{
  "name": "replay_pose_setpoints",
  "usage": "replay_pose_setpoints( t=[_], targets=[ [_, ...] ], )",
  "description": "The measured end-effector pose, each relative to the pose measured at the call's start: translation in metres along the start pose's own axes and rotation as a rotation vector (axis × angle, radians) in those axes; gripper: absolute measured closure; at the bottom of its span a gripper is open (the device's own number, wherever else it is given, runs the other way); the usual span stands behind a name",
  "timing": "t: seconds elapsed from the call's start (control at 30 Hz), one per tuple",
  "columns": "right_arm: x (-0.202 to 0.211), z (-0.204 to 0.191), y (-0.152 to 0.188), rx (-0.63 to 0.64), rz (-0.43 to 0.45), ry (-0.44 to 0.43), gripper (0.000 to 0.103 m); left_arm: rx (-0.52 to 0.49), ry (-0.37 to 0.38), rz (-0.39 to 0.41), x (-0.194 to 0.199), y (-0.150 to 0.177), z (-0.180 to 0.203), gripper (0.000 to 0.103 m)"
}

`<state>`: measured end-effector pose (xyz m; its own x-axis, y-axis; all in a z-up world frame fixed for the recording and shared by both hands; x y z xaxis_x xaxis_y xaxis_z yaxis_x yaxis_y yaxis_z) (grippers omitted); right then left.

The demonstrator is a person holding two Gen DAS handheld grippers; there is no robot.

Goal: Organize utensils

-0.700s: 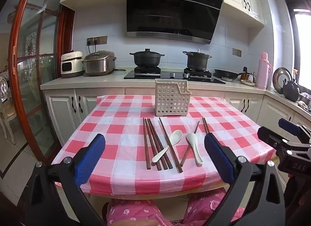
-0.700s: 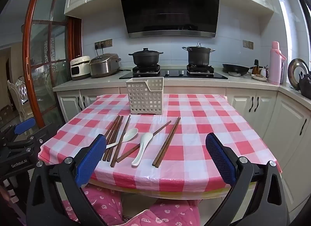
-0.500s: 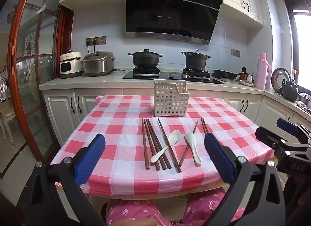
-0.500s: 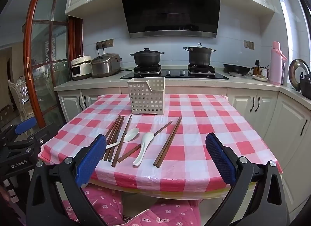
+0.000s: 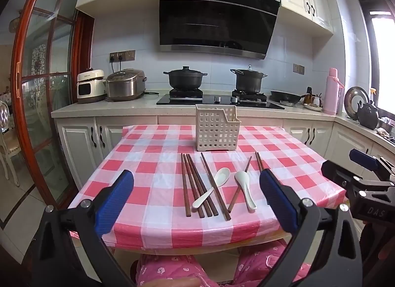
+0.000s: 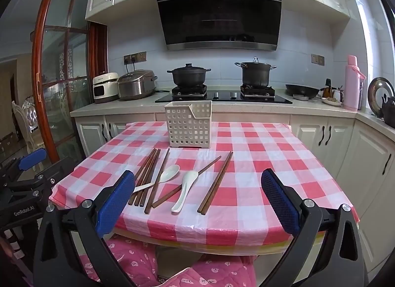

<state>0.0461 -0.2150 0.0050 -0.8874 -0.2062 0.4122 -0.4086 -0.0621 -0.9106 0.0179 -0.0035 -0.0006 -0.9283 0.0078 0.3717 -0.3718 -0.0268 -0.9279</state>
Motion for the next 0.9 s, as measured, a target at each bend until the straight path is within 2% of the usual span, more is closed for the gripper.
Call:
replay_pose_setpoints(
  t=[0.9],
  targets=[
    [0.0052, -0.0031, -0.0037, 0.008, 0.034, 0.007, 0.007, -0.019, -0.020, 0.048, 0.0089, -0.0015, 0.0012, 0.005]
  ],
)
Point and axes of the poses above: each gripper's, at about its wrist camera, not at the fingertips, and x roughly against the way its jaws point, z to its right, y to its underside, the point moved 3 cm from there along -x, roughly the way its jaws point, and after that the axes turned 3 degrees about -z, right-handed, at the moved point
